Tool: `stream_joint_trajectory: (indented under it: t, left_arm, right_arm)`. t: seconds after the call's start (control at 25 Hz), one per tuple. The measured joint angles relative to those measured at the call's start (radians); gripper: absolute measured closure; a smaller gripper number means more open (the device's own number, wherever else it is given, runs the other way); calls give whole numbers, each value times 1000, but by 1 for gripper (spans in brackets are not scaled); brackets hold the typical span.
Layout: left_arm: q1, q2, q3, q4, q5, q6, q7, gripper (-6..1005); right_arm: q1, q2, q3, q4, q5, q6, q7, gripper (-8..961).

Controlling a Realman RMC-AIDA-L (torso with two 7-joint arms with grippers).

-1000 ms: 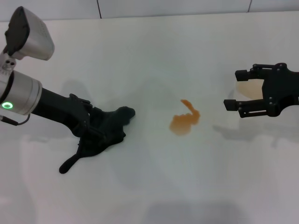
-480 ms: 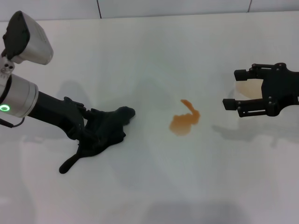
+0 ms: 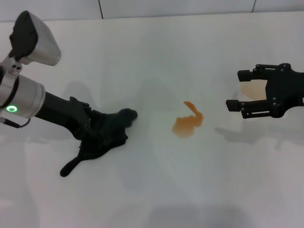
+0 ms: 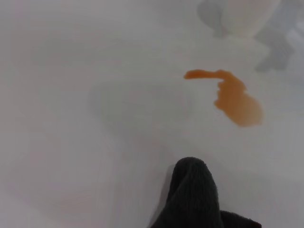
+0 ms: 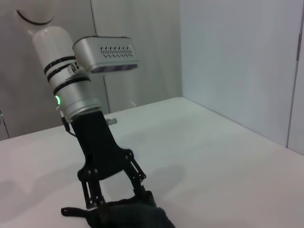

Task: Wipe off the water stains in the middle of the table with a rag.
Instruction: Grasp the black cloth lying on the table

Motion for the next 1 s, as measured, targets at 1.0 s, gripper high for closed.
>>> stream_joint_trajectory:
  t: [1.0]
  left_arm:
    - [-9, -6, 68, -29, -25, -64, 10, 476]
  right_arm:
    - [-5, 0, 7, 1, 4, 1, -1, 124]
